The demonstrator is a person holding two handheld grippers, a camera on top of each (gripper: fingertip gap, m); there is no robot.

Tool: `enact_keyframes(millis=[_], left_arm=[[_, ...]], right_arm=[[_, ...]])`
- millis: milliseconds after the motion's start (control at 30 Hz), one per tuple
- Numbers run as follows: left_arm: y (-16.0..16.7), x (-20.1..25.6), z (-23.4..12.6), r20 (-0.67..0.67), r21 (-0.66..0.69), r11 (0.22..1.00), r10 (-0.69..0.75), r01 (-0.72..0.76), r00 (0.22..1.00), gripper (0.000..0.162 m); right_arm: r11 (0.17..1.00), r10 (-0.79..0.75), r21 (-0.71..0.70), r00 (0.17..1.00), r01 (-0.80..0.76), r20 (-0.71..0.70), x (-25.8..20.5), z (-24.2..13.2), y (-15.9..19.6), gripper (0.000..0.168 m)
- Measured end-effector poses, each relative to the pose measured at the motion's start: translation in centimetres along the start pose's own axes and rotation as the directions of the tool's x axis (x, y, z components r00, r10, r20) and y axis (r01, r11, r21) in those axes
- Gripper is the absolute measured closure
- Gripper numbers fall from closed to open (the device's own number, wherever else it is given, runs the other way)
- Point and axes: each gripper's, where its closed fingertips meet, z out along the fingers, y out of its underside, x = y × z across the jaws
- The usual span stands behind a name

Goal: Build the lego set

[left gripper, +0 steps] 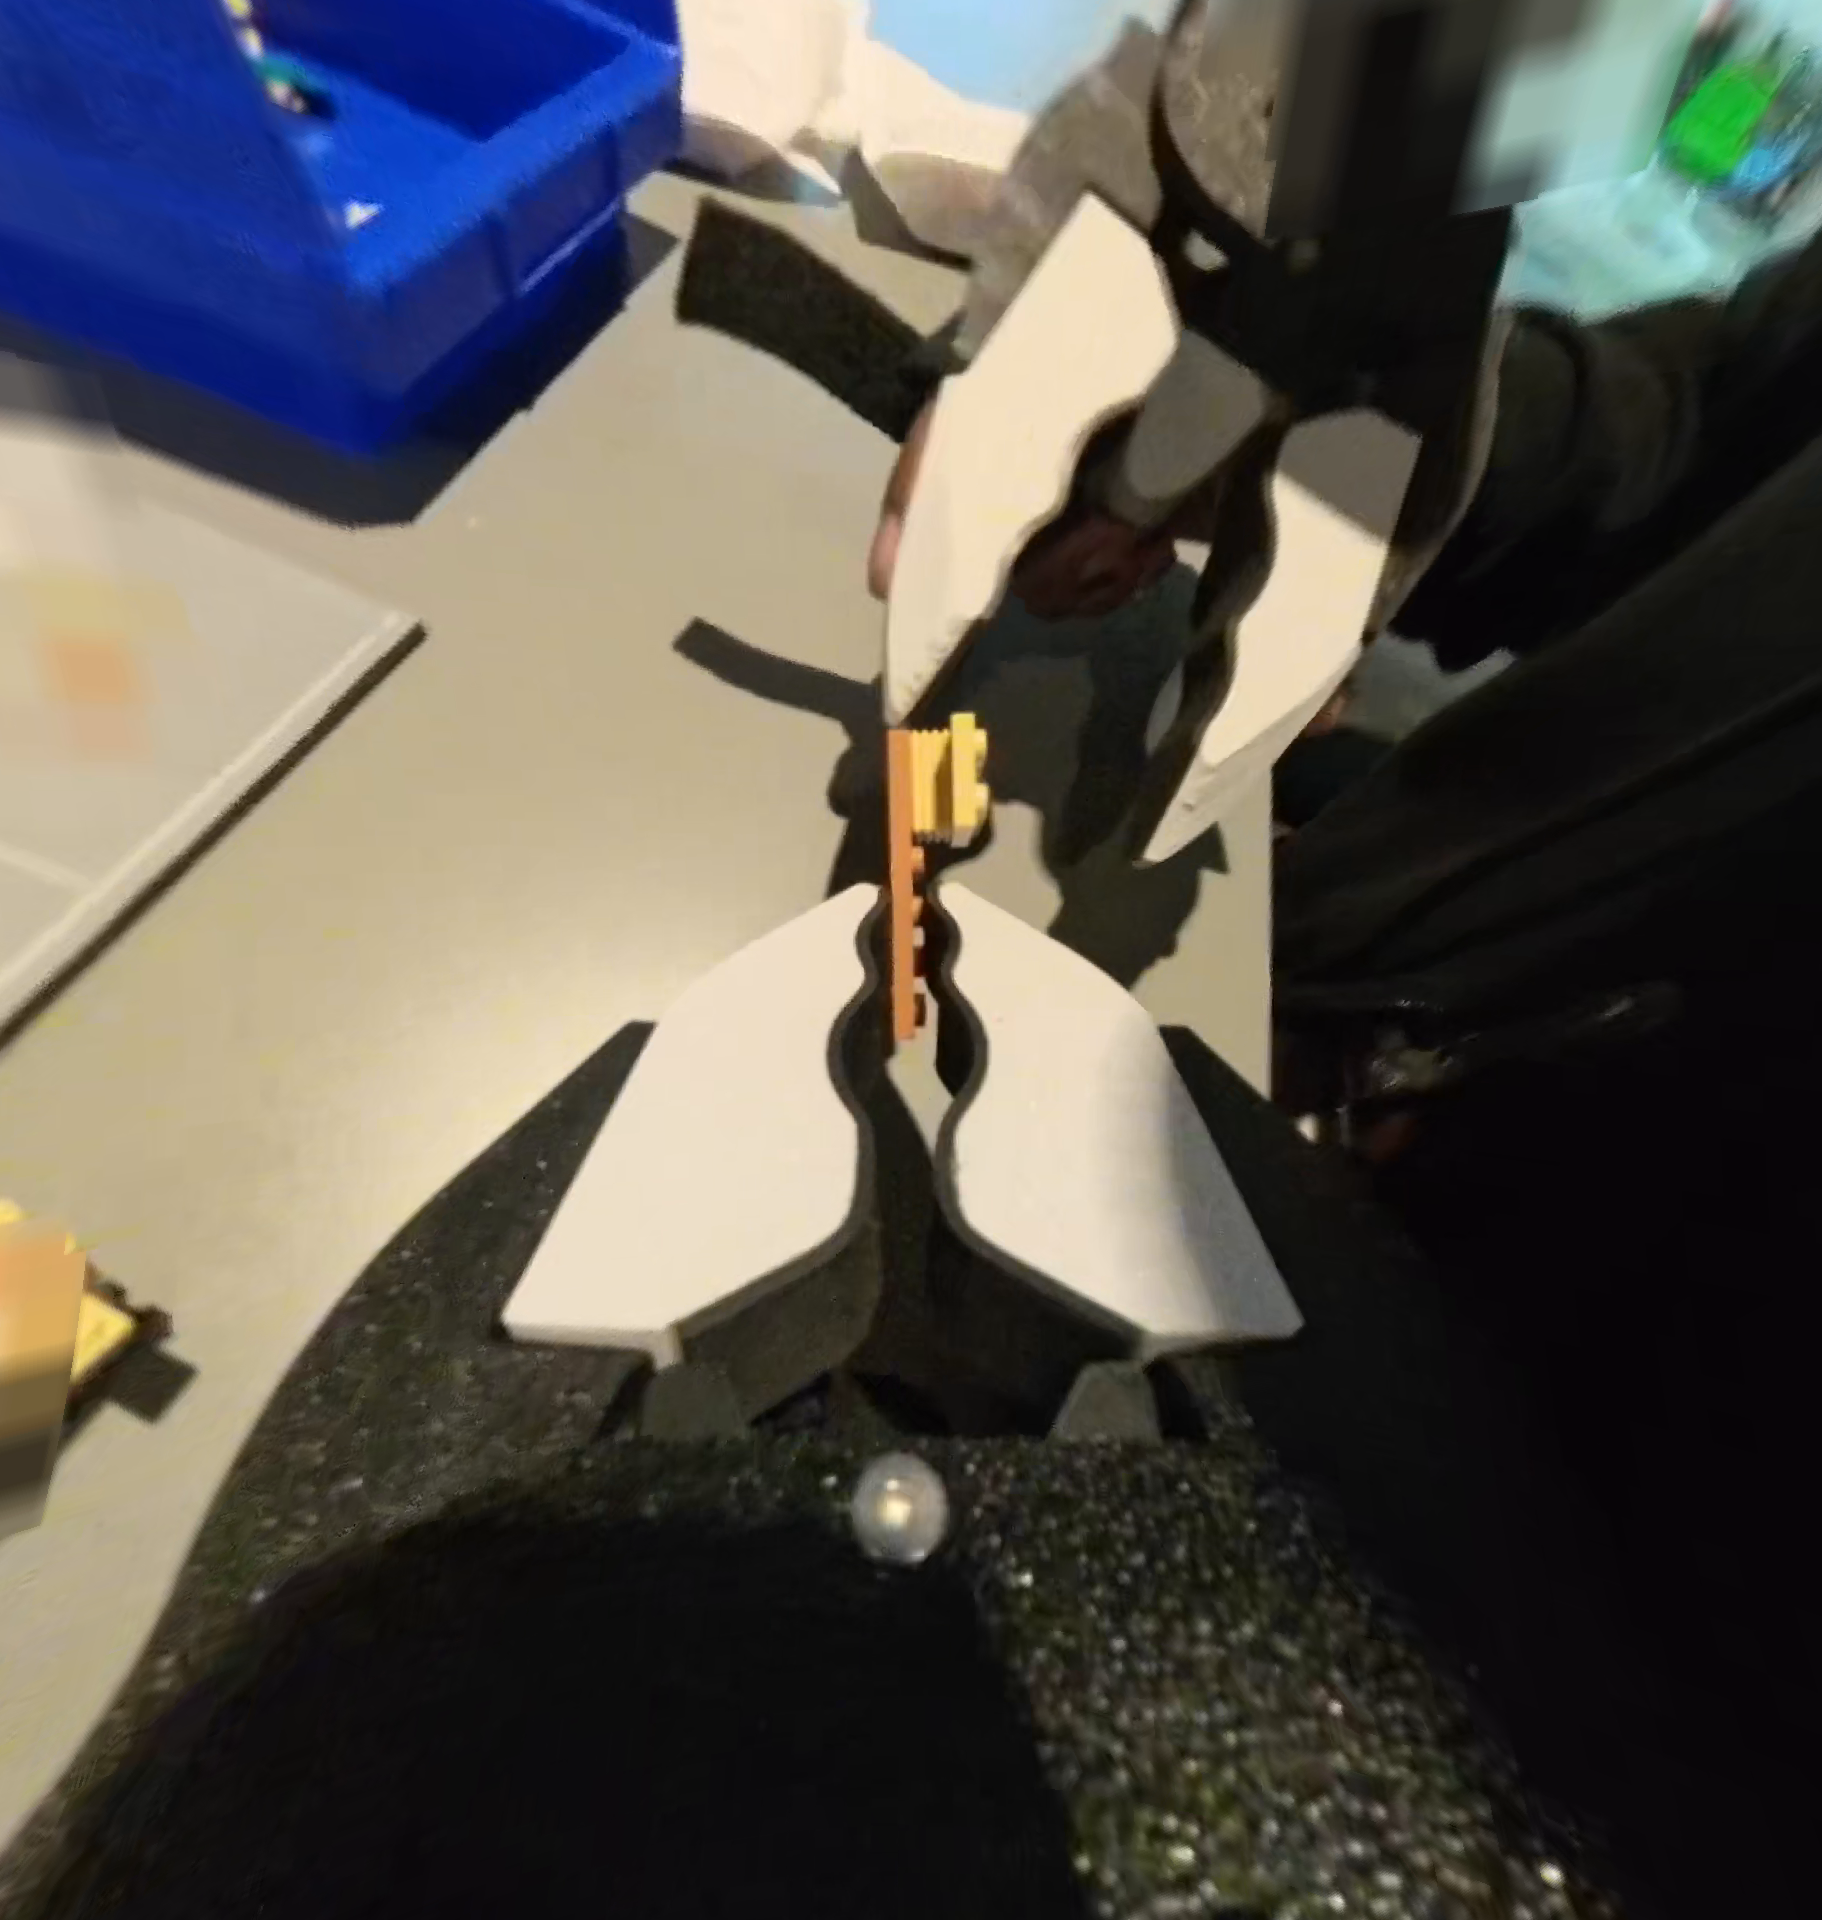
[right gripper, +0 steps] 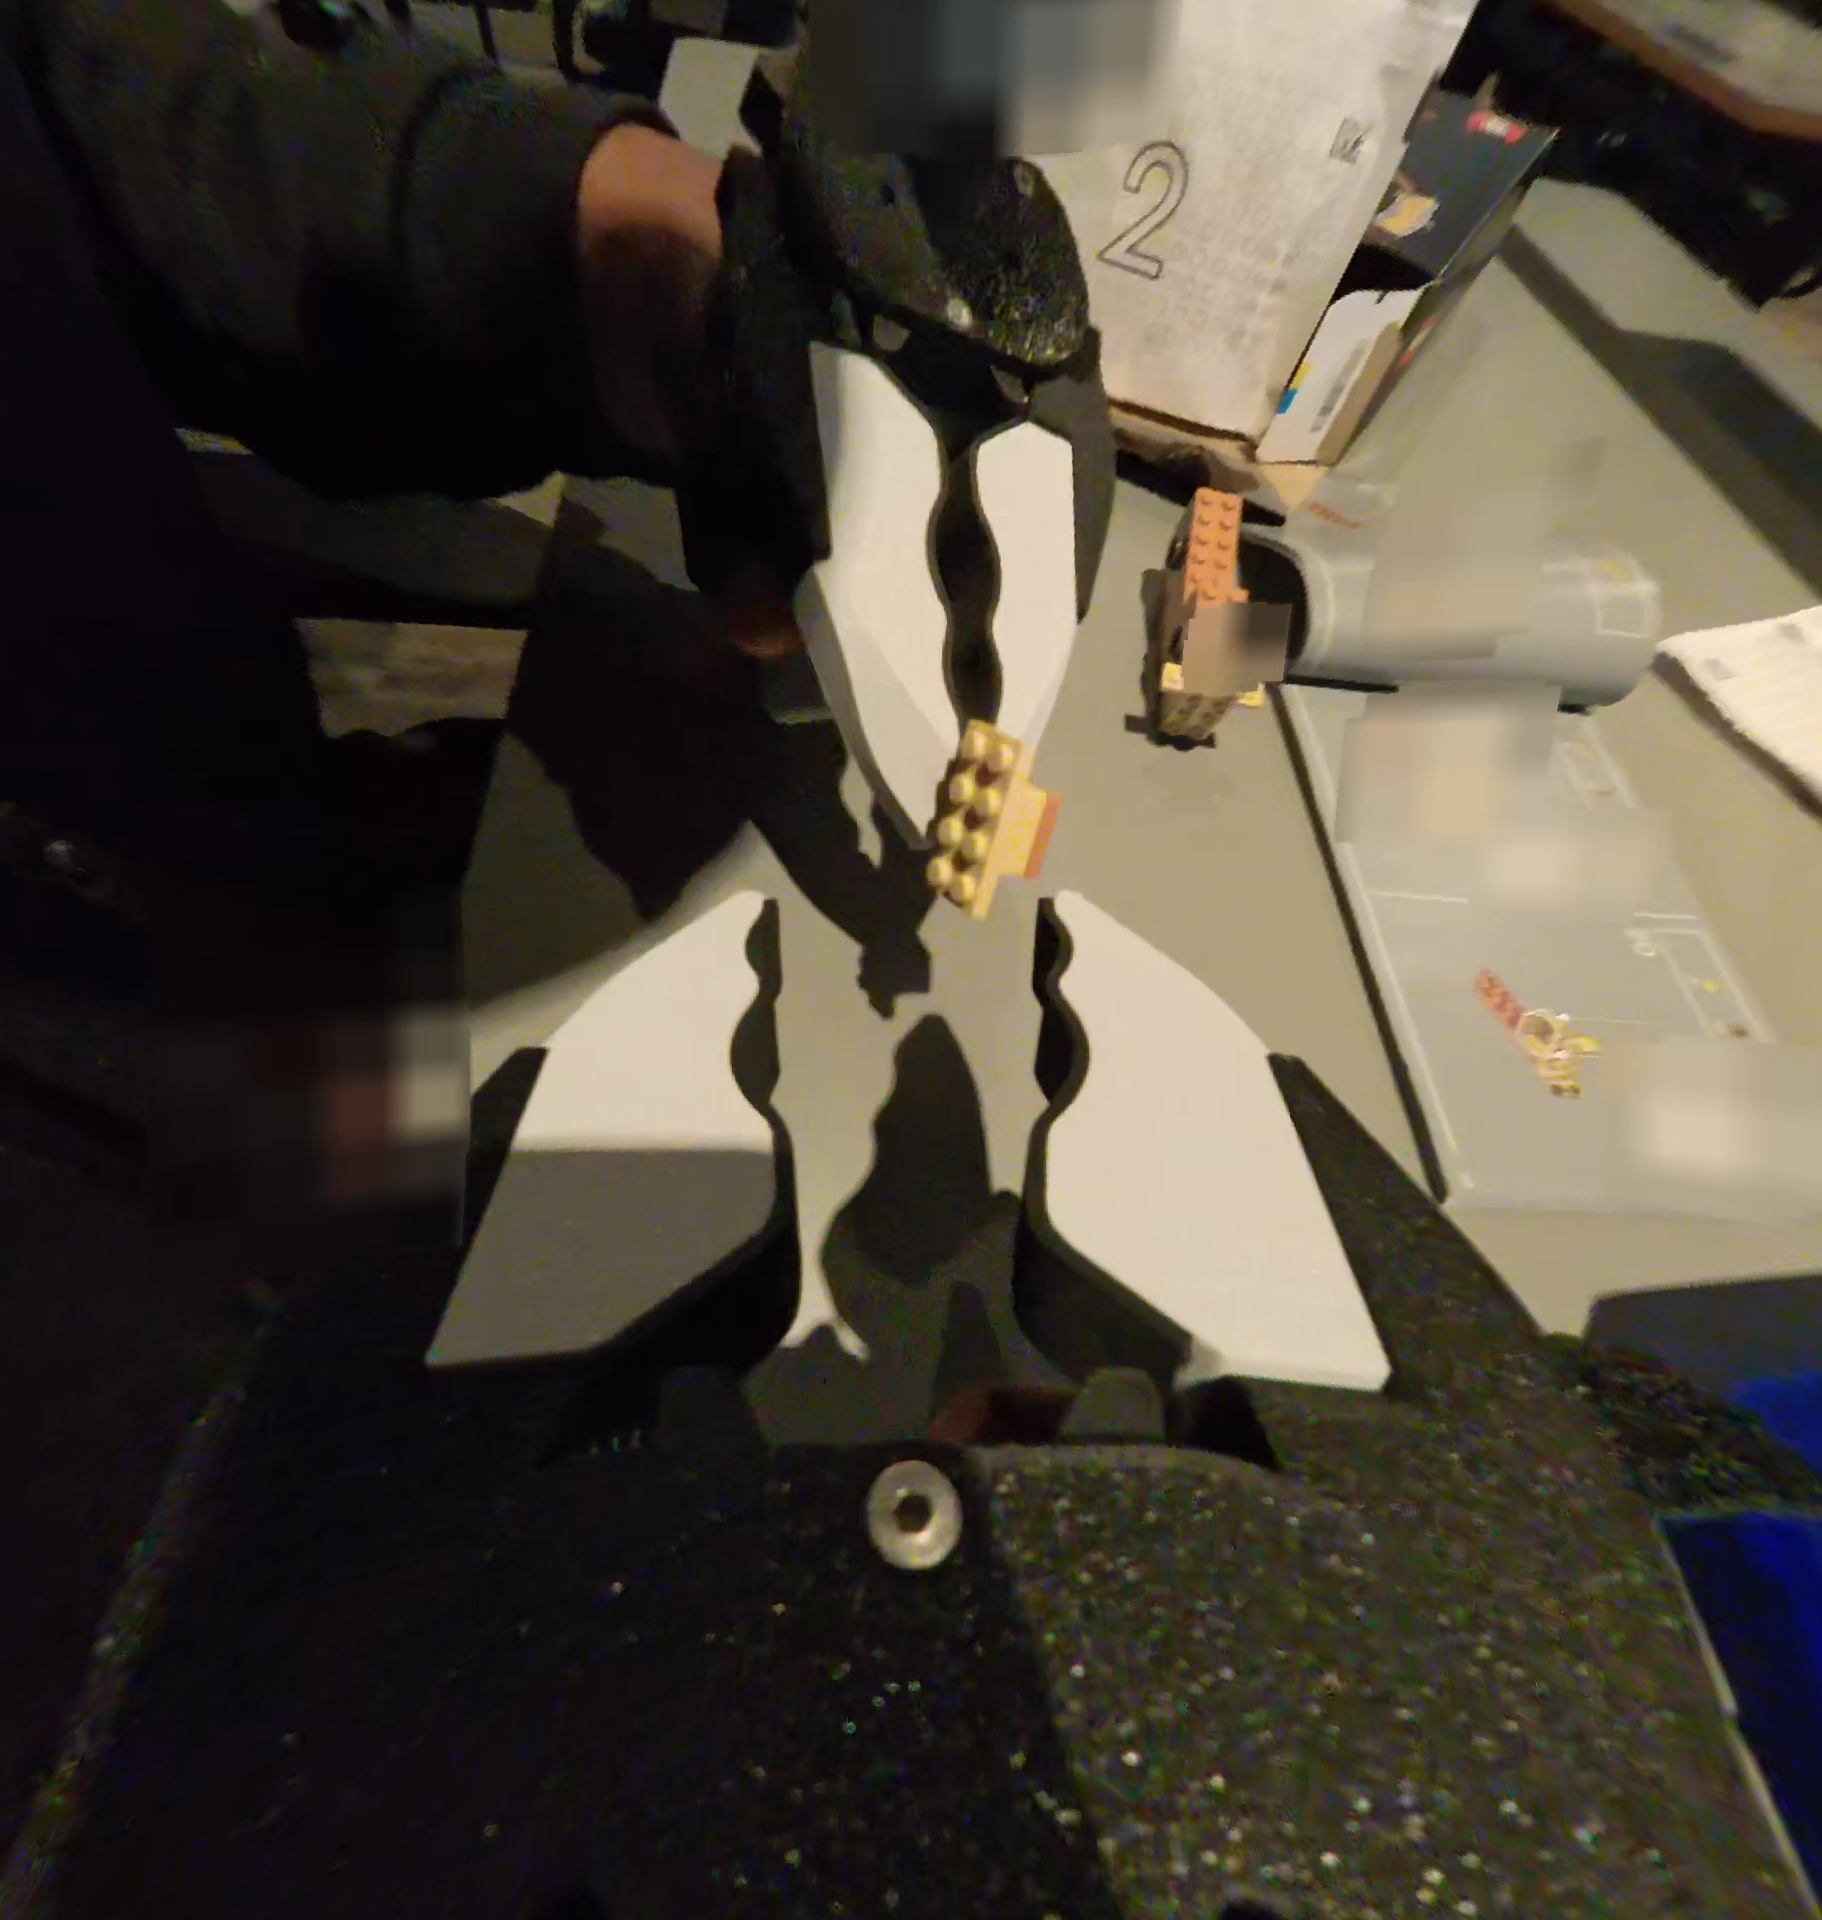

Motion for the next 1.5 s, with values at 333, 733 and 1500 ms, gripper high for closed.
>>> enact_keyframes(millis=[333,733,1500], left_arm=[[-0.2,-2.1,-1.7,-0.119,0.144,0.867,-0.464,0.478,0.878,0.158],[-0.6,-2.6,-2.0,-0.254,0.23,0.682,-0.647,0.695,0.719,0.157],[1.0,-2.2,-2.4,-0.232,0.117,0.721,-0.649,0.683,0.724,0.157]], right_arm=[[0.999,0.029,-0.013,0.998,-0.029,-0.058,3.3,1.4,0.2,0.13],[0.994,0.108,-0.003,0.986,-0.109,-0.125,5.0,3.1,0.0,0.133],[0.987,-0.162,0.018,0.986,0.163,-0.024,3.8,2.2,0.1,0.13]])
